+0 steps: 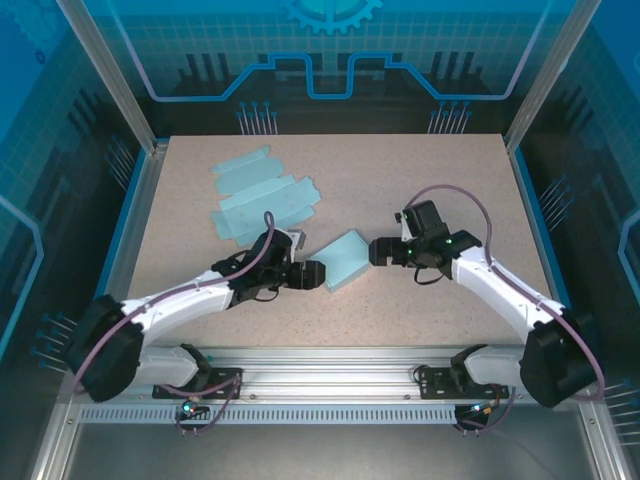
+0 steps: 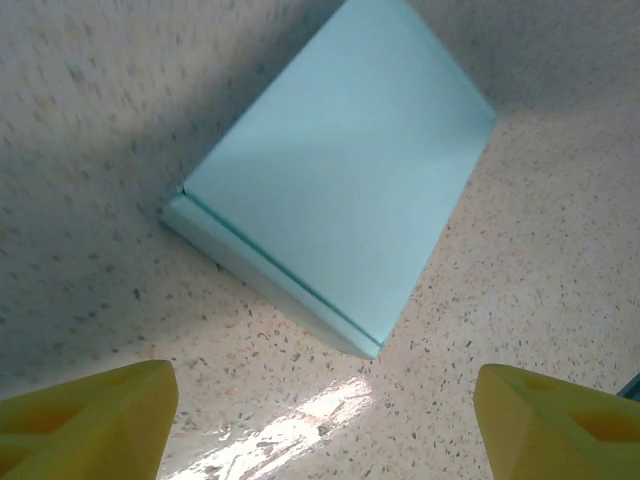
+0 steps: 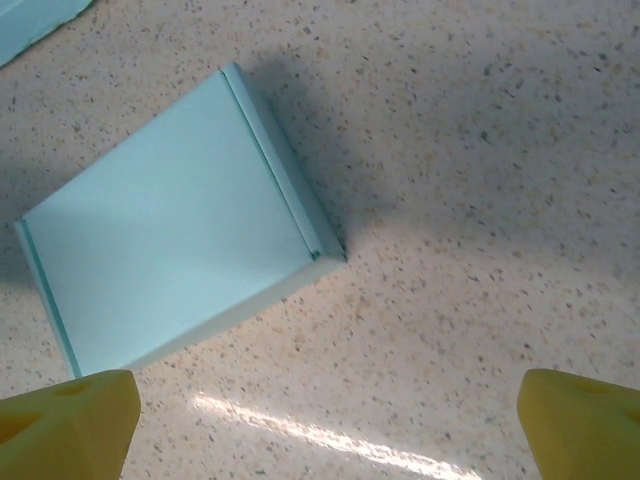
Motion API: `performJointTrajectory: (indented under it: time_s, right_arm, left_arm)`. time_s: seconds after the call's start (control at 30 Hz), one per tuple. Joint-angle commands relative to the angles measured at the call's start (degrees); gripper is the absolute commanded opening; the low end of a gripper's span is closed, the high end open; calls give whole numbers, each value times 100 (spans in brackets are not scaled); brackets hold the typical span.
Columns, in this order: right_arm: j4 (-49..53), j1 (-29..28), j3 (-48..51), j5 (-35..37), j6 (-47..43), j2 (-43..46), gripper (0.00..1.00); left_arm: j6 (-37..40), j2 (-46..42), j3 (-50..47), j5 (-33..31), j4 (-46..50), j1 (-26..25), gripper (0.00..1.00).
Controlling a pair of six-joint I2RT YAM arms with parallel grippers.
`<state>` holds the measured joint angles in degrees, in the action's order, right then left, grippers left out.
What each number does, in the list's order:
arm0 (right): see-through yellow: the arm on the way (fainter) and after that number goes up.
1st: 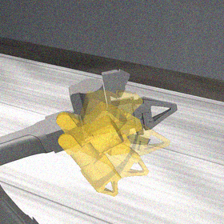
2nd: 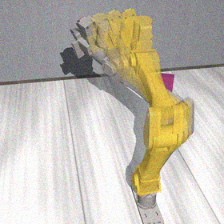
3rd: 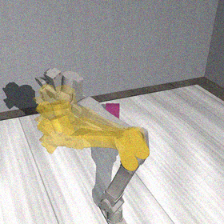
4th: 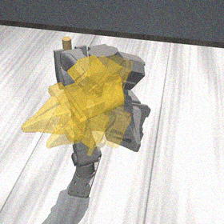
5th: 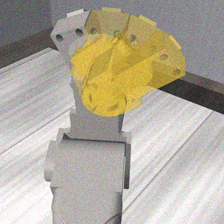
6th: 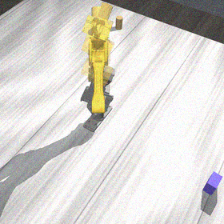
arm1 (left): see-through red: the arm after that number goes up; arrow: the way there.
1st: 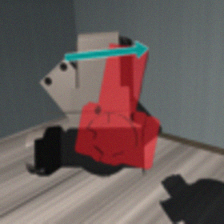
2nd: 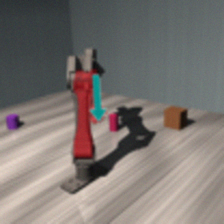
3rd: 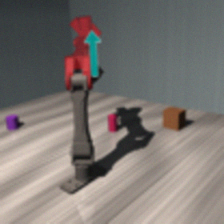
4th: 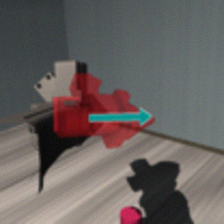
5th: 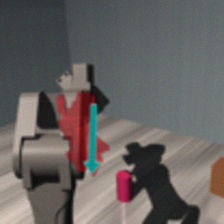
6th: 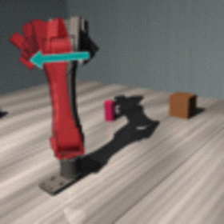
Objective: Fold the paper box
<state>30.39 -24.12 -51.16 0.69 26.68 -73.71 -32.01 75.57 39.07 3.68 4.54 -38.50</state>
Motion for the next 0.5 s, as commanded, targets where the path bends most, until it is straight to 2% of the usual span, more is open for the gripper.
performJointTrajectory:
  time_s: [0.0,0.27,0.47]
  right_arm:
    - [-72,-56,-324,-303,-116,-475,96]
    - [-438,60,-744,-726,-103,-1712,83]
    - [-746,585,-798,-1097,-132,-2260,63]
  left_arm:
    - [-847,480,-136,470,-790,16,79]
    - [-1087,1506,35,685,-1559,14,71]
    - [-1085,2262,567,789,-2096,9,60]
